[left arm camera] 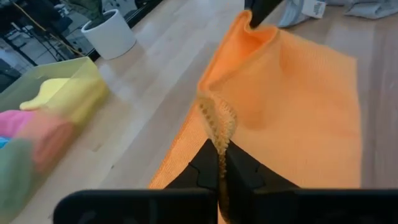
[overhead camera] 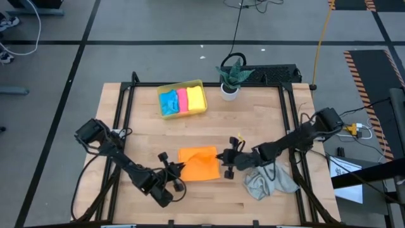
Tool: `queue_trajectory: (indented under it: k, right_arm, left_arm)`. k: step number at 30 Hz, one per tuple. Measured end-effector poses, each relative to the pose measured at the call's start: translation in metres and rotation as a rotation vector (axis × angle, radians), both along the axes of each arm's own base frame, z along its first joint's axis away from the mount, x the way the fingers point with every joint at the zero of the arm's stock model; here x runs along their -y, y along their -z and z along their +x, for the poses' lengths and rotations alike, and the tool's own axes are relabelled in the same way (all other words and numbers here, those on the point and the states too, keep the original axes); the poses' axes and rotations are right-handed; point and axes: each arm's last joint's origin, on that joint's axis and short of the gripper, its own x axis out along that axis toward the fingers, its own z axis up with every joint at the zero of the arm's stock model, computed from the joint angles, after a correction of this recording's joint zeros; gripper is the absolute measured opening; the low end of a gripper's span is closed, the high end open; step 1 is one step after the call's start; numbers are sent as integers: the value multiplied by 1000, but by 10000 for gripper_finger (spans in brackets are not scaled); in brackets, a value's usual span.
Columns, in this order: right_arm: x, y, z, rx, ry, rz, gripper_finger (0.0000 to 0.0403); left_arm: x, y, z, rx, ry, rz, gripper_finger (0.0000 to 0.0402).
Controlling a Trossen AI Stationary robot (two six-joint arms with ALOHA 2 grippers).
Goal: Fold microfiber towels
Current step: Fold the orange microfiber cloth
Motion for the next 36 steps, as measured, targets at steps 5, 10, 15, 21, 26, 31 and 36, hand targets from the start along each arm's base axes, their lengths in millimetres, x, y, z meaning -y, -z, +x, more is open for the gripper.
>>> queue_trajectory:
  k: [5,10,15,21,26,31,36]
  right_arm:
    - [14,17,4,-44,60,0,0]
    - [21,20,7,-48,89,10,0]
    - [23,20,7,-49,93,12,0]
    - [26,20,8,-60,79,30,0]
    - [30,20,10,-65,61,13,5]
    - [30,19,10,-59,41,-16,29]
    - [31,16,10,-57,42,-69,76]
  left_arm:
    - [-12,13,-5,-7,-45,-22,15]
    - [-22,28,-13,37,-74,-94,34]
    - [-24,33,-15,26,-53,-125,36]
    - [-23,33,-15,13,-42,-128,37]
    - [-25,35,-13,-29,-22,-150,38]
    - [-27,36,-11,-86,5,-180,67]
    - [-32,30,-13,-145,16,-227,144]
